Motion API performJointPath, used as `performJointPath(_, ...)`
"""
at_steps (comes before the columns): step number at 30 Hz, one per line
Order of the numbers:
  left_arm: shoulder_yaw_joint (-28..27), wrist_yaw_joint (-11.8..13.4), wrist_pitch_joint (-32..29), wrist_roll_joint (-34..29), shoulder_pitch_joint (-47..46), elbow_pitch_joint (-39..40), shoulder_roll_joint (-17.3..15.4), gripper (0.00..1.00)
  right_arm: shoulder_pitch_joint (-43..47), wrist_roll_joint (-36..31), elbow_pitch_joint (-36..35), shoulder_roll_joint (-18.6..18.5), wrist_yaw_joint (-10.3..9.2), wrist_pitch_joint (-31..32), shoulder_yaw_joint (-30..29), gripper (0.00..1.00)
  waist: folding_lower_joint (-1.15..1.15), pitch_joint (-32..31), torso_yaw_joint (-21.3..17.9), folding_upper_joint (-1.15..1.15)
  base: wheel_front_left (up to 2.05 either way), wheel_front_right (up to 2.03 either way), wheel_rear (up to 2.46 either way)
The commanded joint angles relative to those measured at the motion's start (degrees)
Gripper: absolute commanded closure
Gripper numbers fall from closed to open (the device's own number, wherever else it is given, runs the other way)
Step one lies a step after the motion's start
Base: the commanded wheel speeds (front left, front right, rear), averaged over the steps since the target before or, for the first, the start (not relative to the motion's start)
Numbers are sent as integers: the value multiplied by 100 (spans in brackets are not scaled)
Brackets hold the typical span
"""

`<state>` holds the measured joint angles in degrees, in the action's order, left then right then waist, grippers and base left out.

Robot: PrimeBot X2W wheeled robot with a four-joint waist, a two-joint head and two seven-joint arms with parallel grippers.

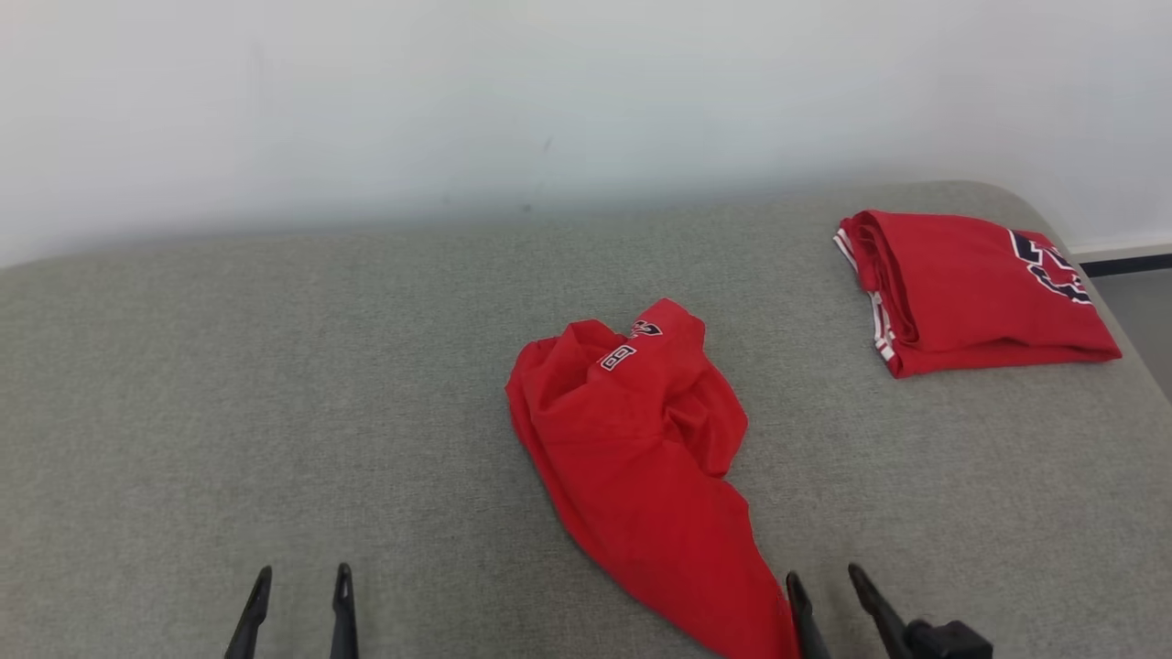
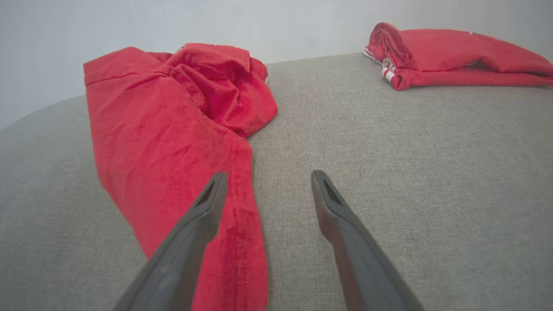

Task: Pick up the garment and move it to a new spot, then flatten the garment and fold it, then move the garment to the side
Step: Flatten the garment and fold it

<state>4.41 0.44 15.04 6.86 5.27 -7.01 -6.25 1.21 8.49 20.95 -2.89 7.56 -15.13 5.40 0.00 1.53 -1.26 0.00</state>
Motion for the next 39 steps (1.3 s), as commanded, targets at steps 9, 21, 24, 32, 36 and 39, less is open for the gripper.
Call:
performJointPath(9, -415, -271, 18, -205, 37, -76, 231, 0, -360, -59, 1214, 3, -18, 2, 176, 0, 0, -10, 274, 0, 0, 0, 0)
performJointPath(21, -595, -379, 19, -285, 35, -208, 329, 0, -1026, 172, 2196, -6, -18, 1, 345, 100, 0, -23, 347, 0, 0, 0, 0)
performJointPath(24, -642, -374, 19, -277, 63, -213, 333, 0, -1123, -93, 2031, -36, -18, 1, -8, 100, 0, -16, 299, 0, 0, 0, 0)
performJointPath(32, -610, -384, 18, -198, -5, -292, 338, 0, -1542, -555, 1890, -515, -18, 1, -1065, 100, 0, 12, 229, 0, 0, 0, 0)
performJointPath(36, -512, -359, 18, -124, -25, -358, 337, 0, -1712, -785, 2294, -697, -18, 1, -1631, 83, 0, -9, 264, 0, 0, 0, 0)
performJointPath(39, -483, -350, 18, -93, -4, -387, 338, 0, -1788, -874, 1936, -612, -18, -1, -1767, 0, 0, -21, 267, 0, 0, 0, 0)
